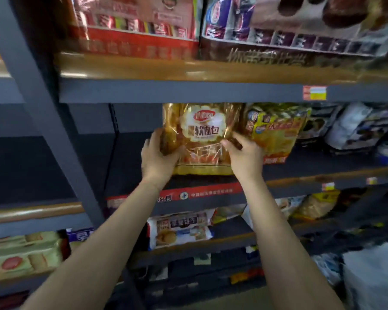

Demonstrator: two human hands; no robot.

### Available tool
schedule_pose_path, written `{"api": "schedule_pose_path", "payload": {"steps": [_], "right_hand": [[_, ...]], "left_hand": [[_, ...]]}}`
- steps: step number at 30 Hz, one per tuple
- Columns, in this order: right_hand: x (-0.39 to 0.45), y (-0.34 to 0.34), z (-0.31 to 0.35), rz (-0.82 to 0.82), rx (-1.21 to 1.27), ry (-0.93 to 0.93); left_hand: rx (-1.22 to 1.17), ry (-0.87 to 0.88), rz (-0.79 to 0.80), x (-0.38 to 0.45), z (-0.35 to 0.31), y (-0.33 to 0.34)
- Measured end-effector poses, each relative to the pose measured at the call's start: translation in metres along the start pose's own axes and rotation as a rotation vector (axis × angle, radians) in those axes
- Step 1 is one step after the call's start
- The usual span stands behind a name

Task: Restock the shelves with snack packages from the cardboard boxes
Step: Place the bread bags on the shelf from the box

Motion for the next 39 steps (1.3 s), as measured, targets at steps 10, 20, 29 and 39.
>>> {"api": "schedule_pose_path", "payload": {"steps": [10,20,29,39], "right_hand": [[-0.018,0.015,-0.006,-0.071,0.115,-0.279],[-0.017,0.039,-0.017,0.097,0.180,-0.180],[-0.106,0.058,0.071,-0.011,0.336,-0.271],[-0.363,0.307,0.200,0.793,0.412,0.051]], "left_hand": [[-0.047,-0.107,-0.015,0.005,-0.004,0.011],[-0.058,-0.103,0.094,0.019,-0.006,0.024],[-0.163,0.015,0.197,-0.073,-0.004,-0.079],[-0.119,-0.411,-0.139,-0.246,0.254,-0.372]]}}
Point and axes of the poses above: each hand's wrist, its own x-axis towards the middle knuckle, its own y-axis out of the palm, z = x × y, the point moved 9 cm from there along x, towards the middle knuckle, and after that the axes turned 9 degrees about x, right-handed, at the moved point
